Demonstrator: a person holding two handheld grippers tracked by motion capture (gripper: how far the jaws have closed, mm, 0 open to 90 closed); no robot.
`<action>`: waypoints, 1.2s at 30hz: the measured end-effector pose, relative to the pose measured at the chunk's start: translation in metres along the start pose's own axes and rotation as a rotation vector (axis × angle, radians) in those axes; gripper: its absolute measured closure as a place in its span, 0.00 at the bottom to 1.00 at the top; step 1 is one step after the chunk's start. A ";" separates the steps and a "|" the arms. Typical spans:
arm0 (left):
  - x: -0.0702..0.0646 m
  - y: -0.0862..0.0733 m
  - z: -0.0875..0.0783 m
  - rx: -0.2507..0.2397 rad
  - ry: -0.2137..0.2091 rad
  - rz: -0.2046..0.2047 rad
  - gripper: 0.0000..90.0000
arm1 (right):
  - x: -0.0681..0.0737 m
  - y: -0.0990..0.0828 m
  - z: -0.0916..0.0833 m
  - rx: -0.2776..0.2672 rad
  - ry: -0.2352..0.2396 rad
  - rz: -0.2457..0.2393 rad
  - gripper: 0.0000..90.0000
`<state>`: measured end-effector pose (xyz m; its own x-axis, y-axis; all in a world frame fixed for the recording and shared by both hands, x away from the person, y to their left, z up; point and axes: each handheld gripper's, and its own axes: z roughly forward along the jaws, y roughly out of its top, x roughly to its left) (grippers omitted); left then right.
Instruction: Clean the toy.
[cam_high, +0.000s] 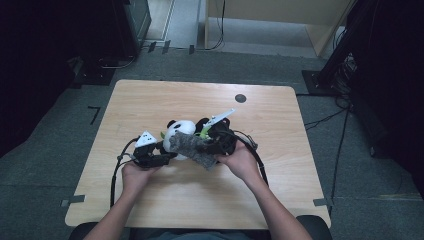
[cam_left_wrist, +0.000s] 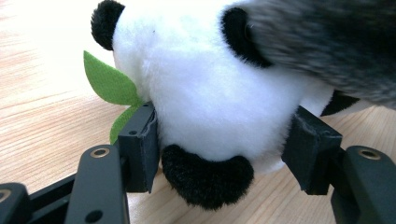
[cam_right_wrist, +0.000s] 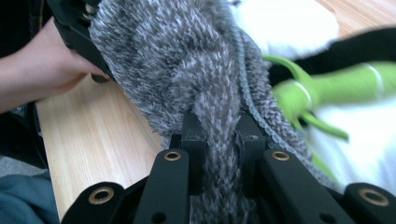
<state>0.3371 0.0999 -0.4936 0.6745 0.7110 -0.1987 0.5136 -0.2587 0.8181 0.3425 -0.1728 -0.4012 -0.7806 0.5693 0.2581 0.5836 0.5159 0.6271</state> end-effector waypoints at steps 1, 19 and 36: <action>0.000 0.000 0.000 0.000 0.000 0.001 0.40 | -0.002 -0.002 -0.002 0.001 -0.002 0.006 0.88; 0.000 0.000 0.000 -0.001 -0.009 -0.003 0.38 | 0.001 0.014 -0.020 -0.119 0.019 0.074 0.87; 0.000 0.000 -0.001 0.003 -0.004 0.010 0.37 | 0.010 0.068 0.042 -0.088 0.014 0.060 0.87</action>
<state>0.3364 0.1002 -0.4927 0.6821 0.7055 -0.1924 0.5082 -0.2681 0.8184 0.3838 -0.1053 -0.3873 -0.7483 0.5882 0.3066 0.6077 0.4226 0.6724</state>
